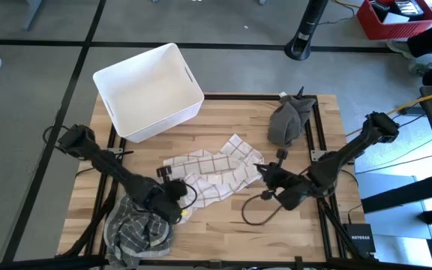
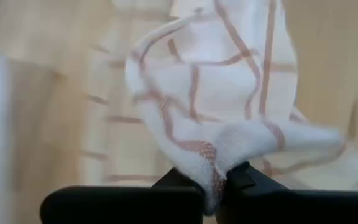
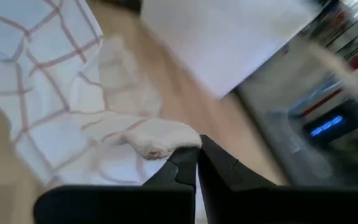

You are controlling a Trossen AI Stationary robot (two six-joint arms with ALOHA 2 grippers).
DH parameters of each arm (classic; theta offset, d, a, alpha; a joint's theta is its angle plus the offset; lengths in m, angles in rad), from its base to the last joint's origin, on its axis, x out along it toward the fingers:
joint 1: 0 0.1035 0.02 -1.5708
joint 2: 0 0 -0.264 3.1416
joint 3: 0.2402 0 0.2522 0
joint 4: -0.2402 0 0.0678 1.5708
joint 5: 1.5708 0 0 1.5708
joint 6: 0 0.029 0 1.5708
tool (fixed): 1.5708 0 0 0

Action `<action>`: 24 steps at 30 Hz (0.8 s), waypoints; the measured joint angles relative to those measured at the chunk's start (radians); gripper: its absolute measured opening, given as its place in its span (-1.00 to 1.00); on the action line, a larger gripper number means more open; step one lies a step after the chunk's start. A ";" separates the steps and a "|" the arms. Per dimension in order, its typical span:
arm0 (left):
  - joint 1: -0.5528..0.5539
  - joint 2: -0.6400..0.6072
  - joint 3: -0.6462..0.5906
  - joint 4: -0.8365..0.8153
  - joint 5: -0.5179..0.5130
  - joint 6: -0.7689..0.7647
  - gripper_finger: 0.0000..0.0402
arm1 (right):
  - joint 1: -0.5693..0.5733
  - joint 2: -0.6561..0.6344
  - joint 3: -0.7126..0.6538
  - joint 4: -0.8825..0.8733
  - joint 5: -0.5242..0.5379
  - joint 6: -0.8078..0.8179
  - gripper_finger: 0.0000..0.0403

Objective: Fold towel
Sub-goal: Fold the brown-white towel

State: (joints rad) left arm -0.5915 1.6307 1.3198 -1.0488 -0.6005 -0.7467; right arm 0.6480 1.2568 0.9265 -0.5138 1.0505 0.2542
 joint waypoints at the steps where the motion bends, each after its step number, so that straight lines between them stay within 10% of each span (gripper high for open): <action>1: -0.007 -0.014 0.054 -0.063 -0.050 0.000 -0.98 | 0.010 -0.010 0.058 -0.035 0.031 -0.030 -0.95; 12: -0.097 -0.111 0.488 -0.247 -0.881 0.326 -0.99 | 0.036 -0.069 0.617 -0.143 0.359 -0.474 -0.95; 24: 0.236 -0.261 0.545 -0.251 -0.932 0.599 -0.98 | -0.304 -0.164 0.729 -0.145 0.248 -0.610 -0.95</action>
State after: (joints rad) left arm -0.3551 1.3699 1.8645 -1.2999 -1.5327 -0.1478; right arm 0.3443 1.0933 1.6550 -0.6586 1.2987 -0.3560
